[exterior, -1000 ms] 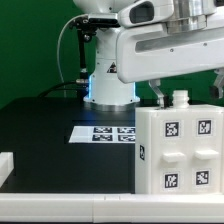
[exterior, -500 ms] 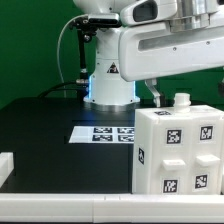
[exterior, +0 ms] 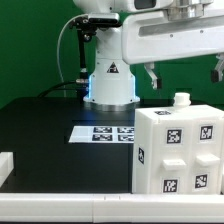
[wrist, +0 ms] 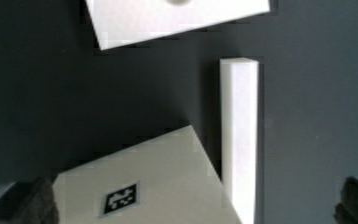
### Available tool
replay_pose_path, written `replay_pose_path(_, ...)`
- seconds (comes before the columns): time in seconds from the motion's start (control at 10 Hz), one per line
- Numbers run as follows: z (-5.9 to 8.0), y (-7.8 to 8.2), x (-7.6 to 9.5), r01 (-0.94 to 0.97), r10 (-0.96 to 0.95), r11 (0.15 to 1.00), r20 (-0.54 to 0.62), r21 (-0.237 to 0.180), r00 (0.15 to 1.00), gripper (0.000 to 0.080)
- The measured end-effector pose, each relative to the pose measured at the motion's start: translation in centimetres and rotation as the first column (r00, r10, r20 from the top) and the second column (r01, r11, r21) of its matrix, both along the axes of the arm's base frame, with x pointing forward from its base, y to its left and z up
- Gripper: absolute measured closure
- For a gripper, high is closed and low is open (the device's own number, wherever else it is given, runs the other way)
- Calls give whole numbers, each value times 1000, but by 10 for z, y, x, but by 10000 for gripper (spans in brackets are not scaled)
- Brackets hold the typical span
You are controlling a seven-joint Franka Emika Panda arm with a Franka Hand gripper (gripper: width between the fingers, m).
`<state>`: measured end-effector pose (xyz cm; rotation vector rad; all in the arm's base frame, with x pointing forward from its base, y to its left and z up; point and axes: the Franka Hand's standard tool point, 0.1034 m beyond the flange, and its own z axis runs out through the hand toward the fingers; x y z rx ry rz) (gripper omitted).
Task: Assemble cabinet
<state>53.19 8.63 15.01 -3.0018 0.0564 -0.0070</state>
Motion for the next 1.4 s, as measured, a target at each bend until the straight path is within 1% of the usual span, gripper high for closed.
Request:
replay_pose_path(0.2,1,0,1,0,0,1000,1,1,1000,3)
replay_pose_path(0.3,-1,-2,-1,32,-32,999,-1,-1,999,3)
replay_pose_path(0.4,-5,-7,-14,99,-99,995,-17,-8,995,3)
replay_pose_path(0.5,-4,-10,-24,141,-141,990,-27,-12,990,3)
replay_pose_path(0.6,0,-17,-28,205,-204,979,-46,10,978,3)
replay_pose_path(0.7,2,-31,-31,316,-307,946,-114,72,945,3)
replay_pose_path(0.8,3,-46,-31,370,-354,923,-146,103,924,3)
replay_pose_path(1.2,1,-45,-32,355,-340,929,-138,103,930,3)
replay_pose_path(1.3,-2,-46,-34,376,-356,919,-157,116,921,3)
replay_pose_path(1.4,-13,-56,-40,440,-404,886,-224,145,887,3)
